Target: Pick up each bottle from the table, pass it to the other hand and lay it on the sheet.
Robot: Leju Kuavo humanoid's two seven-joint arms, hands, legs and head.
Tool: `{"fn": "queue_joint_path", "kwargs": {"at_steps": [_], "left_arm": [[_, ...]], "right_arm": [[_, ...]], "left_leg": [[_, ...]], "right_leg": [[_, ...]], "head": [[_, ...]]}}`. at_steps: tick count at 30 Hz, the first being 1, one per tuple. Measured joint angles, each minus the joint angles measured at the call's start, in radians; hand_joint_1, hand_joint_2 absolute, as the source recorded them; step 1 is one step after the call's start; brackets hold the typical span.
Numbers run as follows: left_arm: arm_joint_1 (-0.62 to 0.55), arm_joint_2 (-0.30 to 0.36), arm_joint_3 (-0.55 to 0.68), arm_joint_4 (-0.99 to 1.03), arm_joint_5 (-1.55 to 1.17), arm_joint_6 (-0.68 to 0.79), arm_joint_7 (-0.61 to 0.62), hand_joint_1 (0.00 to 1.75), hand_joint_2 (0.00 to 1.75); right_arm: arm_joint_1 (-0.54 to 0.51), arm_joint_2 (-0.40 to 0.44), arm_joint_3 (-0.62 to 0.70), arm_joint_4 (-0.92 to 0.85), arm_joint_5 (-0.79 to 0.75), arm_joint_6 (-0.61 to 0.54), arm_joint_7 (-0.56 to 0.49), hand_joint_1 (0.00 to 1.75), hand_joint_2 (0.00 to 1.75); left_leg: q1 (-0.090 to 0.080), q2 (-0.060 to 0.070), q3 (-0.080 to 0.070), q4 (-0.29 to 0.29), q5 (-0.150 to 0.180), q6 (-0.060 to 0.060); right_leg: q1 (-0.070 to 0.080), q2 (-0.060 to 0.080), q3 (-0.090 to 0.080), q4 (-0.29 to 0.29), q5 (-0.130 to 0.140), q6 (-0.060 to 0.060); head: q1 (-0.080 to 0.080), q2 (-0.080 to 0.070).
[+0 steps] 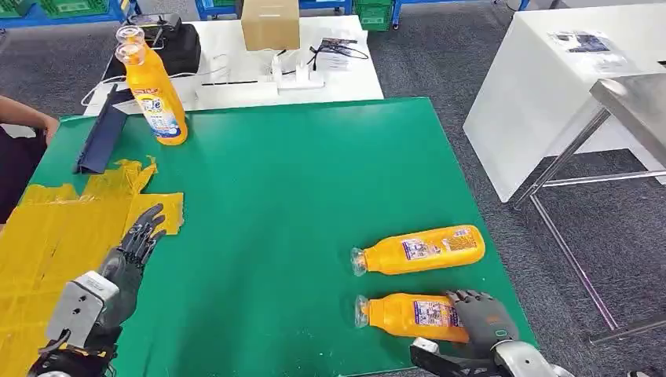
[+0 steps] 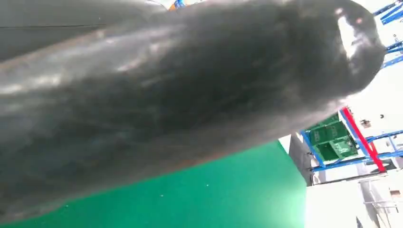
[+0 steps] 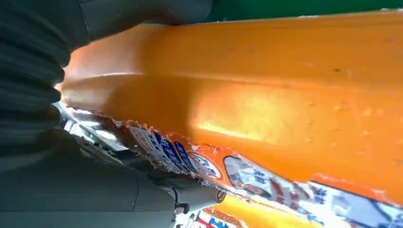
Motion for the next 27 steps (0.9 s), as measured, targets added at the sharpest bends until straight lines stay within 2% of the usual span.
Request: {"fn": "queue_joint_path", "kwargs": {"at_steps": [4, 8, 10, 13, 14, 16, 19, 27], "left_arm": [[-0.003, 0.000, -0.002, 0.003, 0.003, 0.000, 0.020, 0.00, 0.00], [0.028, 0.003, 0.003, -0.006, 0.046, -0.001, 0.009, 0.00, 0.00], [0.078, 0.004, 0.018, -0.026, 0.087, -0.011, -0.011, 0.00, 0.00], [0.140, 0.004, 0.037, -0.058, 0.146, -0.048, -0.021, 0.00, 0.00], [0.158, 0.002, 0.038, -0.071, 0.192, -0.070, -0.016, 0.00, 1.75], [0.184, -0.010, 0.037, -0.093, 0.284, -0.098, 0.001, 0.00, 1.75], [0.200, -0.039, 0.023, -0.120, 0.341, -0.095, 0.014, 0.00, 1.75], [0.201, -0.062, -0.054, -0.144, 0.369, -0.061, 0.030, 0.00, 1.75]], "right_arm": [[-0.020, 0.009, -0.008, 0.003, -0.114, 0.002, -0.051, 1.75, 1.75], [-0.029, 0.041, -0.063, -0.011, -0.395, -0.015, -0.232, 1.75, 1.75], [-0.008, 0.082, -0.109, -0.053, -0.522, -0.025, -0.323, 1.75, 1.75], [0.024, 0.164, -0.155, -0.136, -0.628, -0.026, -0.381, 1.75, 1.75], [0.030, 0.201, -0.181, -0.170, -0.685, -0.027, -0.413, 1.75, 1.75], [0.030, 0.279, -0.223, -0.243, -0.748, -0.029, -0.451, 1.75, 1.75], [0.013, 0.369, -0.241, -0.319, -0.754, -0.023, -0.454, 1.75, 1.75], [-0.017, 0.474, -0.233, -0.352, -0.689, -0.021, -0.441, 1.75, 1.75]], "left_leg": [[0.000, 0.001, 0.000, 0.000, 0.000, 0.000], [0.000, 0.003, 0.001, 0.000, 0.000, 0.000], [0.000, 0.003, -0.001, 0.000, 0.000, 0.000], [0.001, 0.000, -0.002, 0.000, 0.000, -0.001], [0.002, -0.002, -0.002, 0.000, -0.001, -0.002], [0.002, -0.002, -0.002, 0.000, -0.002, -0.004], [0.002, -0.002, -0.002, -0.001, -0.002, -0.004], [0.001, -0.002, -0.003, 0.000, -0.002, -0.004]], "right_leg": [[0.000, 0.000, 0.000, 0.000, 0.000, 0.000], [0.001, 0.002, 0.003, 0.000, 0.001, 0.000], [0.001, 0.004, 0.005, 0.001, 0.001, 0.001], [0.002, 0.001, 0.002, 0.001, -0.001, 0.000], [0.003, 0.000, 0.000, 0.001, -0.002, -0.002], [0.003, 0.000, -0.001, 0.001, -0.003, -0.002], [0.003, 0.000, -0.001, 0.001, -0.004, -0.003], [0.002, 0.000, -0.001, 0.001, -0.003, -0.003]], "head": [[0.000, 0.000], [0.000, 0.000], [0.000, 0.000], [-0.001, 0.000], [0.000, 0.000], [-0.001, 0.000], [0.000, 0.000], [0.000, 0.000]]}}
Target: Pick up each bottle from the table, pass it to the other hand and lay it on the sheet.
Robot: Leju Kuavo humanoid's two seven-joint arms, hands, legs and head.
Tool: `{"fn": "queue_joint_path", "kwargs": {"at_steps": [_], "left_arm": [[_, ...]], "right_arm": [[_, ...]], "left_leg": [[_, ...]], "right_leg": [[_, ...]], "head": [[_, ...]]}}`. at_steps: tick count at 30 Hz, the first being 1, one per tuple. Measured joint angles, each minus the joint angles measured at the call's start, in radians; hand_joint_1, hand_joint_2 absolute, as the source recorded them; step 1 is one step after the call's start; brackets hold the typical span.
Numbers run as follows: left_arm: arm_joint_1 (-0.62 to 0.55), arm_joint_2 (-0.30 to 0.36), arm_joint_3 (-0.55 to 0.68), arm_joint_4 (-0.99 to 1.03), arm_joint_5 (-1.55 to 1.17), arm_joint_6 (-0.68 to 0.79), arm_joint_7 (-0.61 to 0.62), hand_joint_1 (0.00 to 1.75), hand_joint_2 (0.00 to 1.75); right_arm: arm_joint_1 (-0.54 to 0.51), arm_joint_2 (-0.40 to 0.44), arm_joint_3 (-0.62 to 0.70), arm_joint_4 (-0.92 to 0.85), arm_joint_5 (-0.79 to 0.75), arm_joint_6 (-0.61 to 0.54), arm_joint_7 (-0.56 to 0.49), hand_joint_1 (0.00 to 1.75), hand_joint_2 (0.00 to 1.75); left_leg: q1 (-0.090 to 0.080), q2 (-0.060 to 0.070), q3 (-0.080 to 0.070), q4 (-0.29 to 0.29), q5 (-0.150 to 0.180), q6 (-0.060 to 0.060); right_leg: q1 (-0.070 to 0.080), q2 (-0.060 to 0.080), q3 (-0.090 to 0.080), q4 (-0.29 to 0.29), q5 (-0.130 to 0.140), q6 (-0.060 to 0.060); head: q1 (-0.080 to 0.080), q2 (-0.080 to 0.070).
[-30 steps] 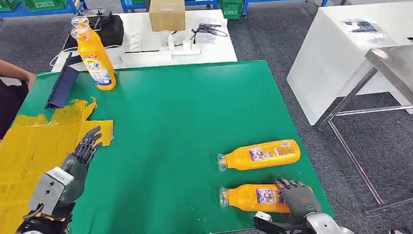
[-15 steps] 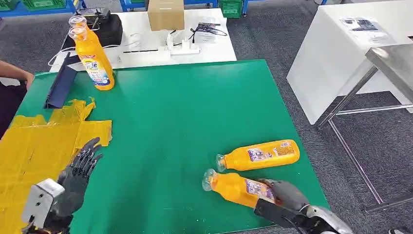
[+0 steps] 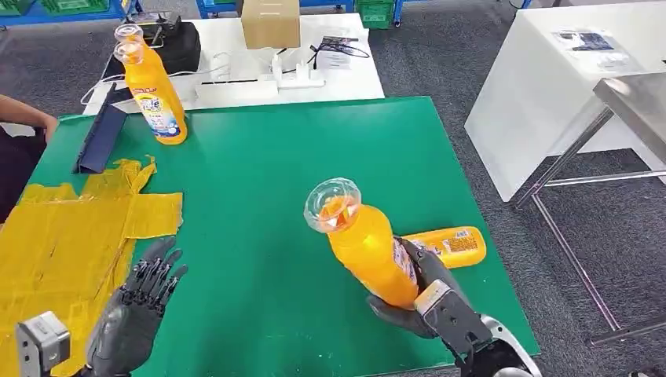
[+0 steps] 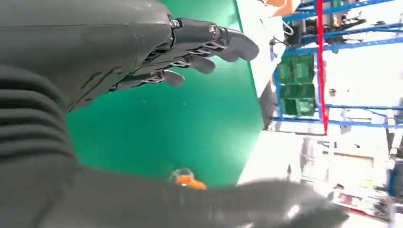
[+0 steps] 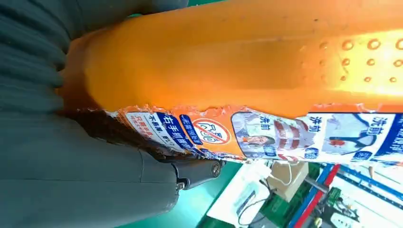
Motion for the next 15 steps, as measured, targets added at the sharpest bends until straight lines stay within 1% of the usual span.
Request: {"fn": "queue_joint_path", "kwargs": {"at_steps": [4, 8, 15], "left_arm": [[-0.028, -0.029, -0.067, -0.002, 0.041, 0.028, 0.033, 0.00, 1.75], [-0.046, -0.038, -0.105, -0.002, 0.085, 0.043, 0.038, 0.00, 1.75], [-0.119, -0.052, -0.179, -0.002, 0.150, 0.081, 0.062, 0.00, 1.75]], "right_arm": [[-0.040, 0.030, 0.035, 0.029, 0.057, -0.005, 0.018, 1.75, 1.75], [-0.062, 0.051, 0.060, 0.053, 0.059, -0.001, 0.036, 1.75, 1.75], [-0.121, 0.090, 0.144, 0.168, 0.058, 0.003, 0.051, 1.75, 1.75]], "left_leg": [[0.000, 0.000, 0.000, 0.000, 0.000, 0.000], [0.000, 0.000, 0.000, 0.000, 0.000, 0.000], [0.000, 0.000, 0.000, 0.000, 0.000, 0.000]], "right_leg": [[0.000, 0.000, 0.000, 0.000, 0.000, 0.000], [0.000, 0.000, 0.000, 0.000, 0.000, 0.000], [0.000, -0.001, 0.003, 0.000, 0.000, 0.000]], "head": [[0.000, 0.000], [0.000, 0.000], [0.000, 0.000]]}}
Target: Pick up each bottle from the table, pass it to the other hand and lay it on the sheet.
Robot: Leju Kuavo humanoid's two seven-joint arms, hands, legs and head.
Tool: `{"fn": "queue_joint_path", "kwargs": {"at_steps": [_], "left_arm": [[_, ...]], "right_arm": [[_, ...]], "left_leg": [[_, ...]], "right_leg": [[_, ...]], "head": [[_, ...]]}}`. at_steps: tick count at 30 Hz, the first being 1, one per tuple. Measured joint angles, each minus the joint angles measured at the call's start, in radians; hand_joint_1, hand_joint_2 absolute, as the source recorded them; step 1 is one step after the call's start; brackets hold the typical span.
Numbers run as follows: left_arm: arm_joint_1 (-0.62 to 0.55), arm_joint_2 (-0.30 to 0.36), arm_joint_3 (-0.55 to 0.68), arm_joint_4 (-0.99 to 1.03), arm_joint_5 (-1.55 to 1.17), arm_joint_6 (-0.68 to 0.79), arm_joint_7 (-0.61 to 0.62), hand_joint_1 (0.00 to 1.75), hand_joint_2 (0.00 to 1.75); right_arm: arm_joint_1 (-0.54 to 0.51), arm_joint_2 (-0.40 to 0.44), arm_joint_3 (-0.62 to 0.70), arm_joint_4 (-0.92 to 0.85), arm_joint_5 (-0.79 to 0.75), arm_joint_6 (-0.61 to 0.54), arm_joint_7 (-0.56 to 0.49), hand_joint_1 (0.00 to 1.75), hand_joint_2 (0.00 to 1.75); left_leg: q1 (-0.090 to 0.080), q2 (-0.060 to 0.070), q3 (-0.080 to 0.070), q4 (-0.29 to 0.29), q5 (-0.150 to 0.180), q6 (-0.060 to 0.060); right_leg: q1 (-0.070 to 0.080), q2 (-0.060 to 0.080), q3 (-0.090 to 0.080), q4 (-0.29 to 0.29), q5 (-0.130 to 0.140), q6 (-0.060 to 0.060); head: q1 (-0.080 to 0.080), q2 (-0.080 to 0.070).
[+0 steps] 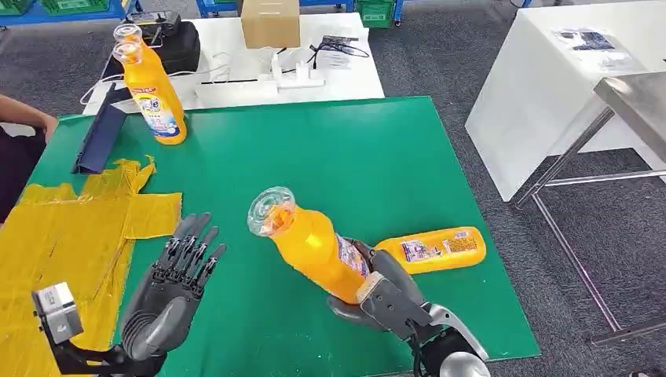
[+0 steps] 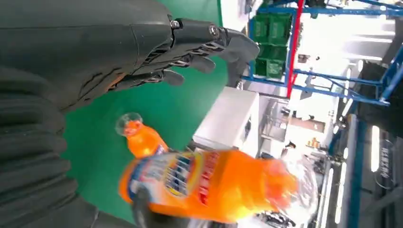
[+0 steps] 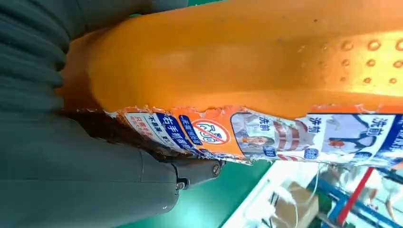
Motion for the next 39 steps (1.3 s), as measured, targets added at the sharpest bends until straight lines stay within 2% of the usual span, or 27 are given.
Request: {"fn": "queue_joint_path", "kwargs": {"at_steps": [9, 17, 34, 35, 36, 39], "left_arm": [[-0.066, -0.003, -0.071, 0.000, 0.122, 0.032, 0.023, 0.00, 1.75], [-0.117, -0.011, -0.099, 0.003, 0.105, 0.072, 0.019, 0.00, 1.75], [-0.166, -0.016, -0.110, 0.048, 0.067, 0.110, 0.018, 0.00, 1.75], [-0.166, -0.016, -0.110, 0.052, 0.067, 0.112, 0.018, 0.58, 1.75], [-0.166, -0.016, -0.110, 0.056, 0.067, 0.114, 0.019, 1.75, 1.75], [-0.169, -0.016, -0.110, 0.068, 0.067, 0.117, 0.019, 1.75, 1.75]], "right_arm": [[-0.129, 0.018, 0.121, 0.088, 0.022, 0.000, 0.020, 1.75, 1.75], [-0.258, 0.048, 0.238, 0.136, -0.010, -0.010, 0.048, 1.75, 1.75], [-0.397, 0.048, 0.457, 0.240, -0.058, -0.008, 0.082, 1.75, 1.75], [-0.403, 0.047, 0.465, 0.248, -0.061, -0.008, 0.082, 1.75, 1.75], [-0.409, 0.044, 0.472, 0.255, -0.063, -0.010, 0.082, 1.75, 1.75], [-0.431, 0.039, 0.492, 0.282, -0.086, -0.023, 0.079, 1.75, 1.75]], "left_leg": [[0.000, 0.000, -0.002, 0.000, 0.001, 0.001], [0.000, 0.001, -0.002, 0.000, 0.002, 0.002], [0.000, 0.000, -0.003, 0.000, 0.003, 0.002], [0.000, 0.000, -0.003, 0.000, 0.003, 0.002], [0.000, 0.000, -0.003, 0.000, 0.003, 0.002], [0.000, 0.001, -0.004, 0.000, 0.003, 0.002]], "right_leg": [[0.000, 0.000, 0.003, 0.000, 0.001, 0.000], [0.000, 0.000, 0.004, 0.001, 0.001, 0.001], [0.000, 0.000, 0.002, 0.001, 0.001, 0.001], [0.000, 0.000, 0.002, 0.001, 0.001, 0.001], [0.000, 0.000, 0.003, 0.001, 0.001, 0.001], [-0.001, 0.000, 0.002, 0.001, 0.001, 0.001]], "head": [[0.000, 0.000], [0.000, 0.000], [0.000, 0.000], [0.000, 0.000], [0.000, 0.000], [0.000, 0.000]]}}
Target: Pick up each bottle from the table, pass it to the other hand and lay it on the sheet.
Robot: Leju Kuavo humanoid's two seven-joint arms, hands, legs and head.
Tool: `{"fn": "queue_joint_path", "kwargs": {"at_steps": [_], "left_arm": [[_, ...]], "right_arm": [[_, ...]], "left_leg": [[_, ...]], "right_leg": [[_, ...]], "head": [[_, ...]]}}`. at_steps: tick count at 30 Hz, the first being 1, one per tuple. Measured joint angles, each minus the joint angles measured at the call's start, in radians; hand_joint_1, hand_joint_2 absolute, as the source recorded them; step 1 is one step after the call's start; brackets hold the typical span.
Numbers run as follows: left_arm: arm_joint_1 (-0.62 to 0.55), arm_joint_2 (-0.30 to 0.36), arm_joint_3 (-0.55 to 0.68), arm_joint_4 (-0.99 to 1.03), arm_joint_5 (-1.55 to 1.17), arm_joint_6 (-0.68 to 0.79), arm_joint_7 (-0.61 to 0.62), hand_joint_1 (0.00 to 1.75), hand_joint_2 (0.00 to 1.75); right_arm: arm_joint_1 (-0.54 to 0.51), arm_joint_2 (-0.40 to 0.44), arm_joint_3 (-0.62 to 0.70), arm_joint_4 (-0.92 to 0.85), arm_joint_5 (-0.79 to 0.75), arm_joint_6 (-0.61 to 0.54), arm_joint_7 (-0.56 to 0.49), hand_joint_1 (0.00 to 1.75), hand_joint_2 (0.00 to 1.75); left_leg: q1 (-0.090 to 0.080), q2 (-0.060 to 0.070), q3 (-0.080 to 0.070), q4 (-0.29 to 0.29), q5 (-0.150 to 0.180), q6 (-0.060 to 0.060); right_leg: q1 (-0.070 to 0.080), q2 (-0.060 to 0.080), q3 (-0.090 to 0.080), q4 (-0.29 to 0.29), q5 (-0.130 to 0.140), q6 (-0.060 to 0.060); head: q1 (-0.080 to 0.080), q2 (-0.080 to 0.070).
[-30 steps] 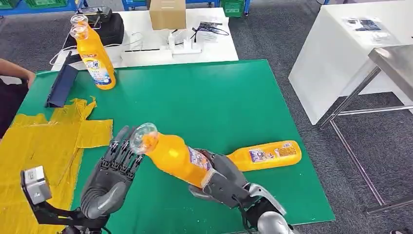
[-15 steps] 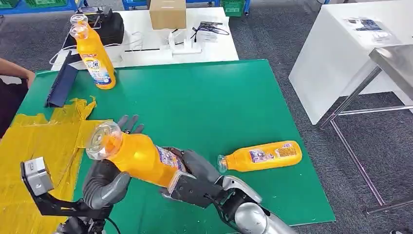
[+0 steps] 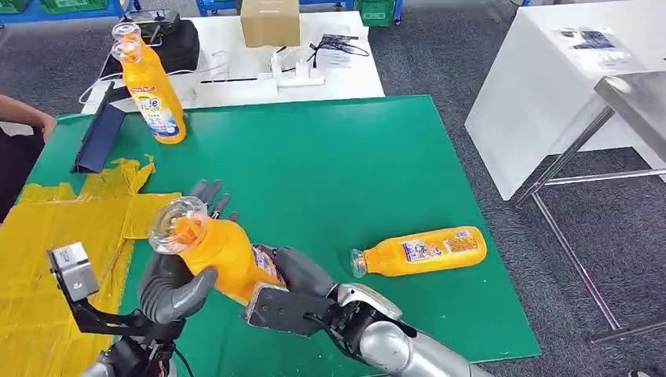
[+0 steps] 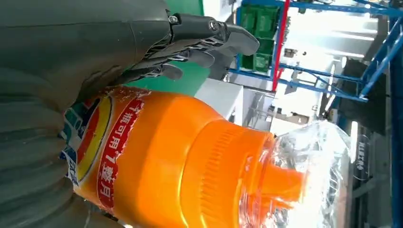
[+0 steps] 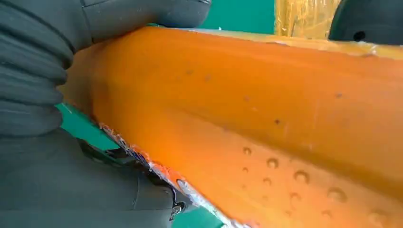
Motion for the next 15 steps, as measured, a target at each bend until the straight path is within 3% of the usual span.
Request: {"fn": "queue_joint_path", "kwargs": {"at_steps": [15], "left_arm": [[-0.007, 0.000, 0.003, 0.032, 0.000, 0.001, 0.000, 1.75, 1.75]], "right_arm": [[-0.041, 0.000, 0.049, 0.089, -0.023, -0.016, -0.017, 1.75, 1.75]], "left_leg": [[0.000, 0.000, 0.000, 0.000, 0.000, 0.000]], "right_leg": [[0.000, 0.000, -0.001, 0.000, 0.000, 0.000]], "head": [[0.000, 0.000]]}}
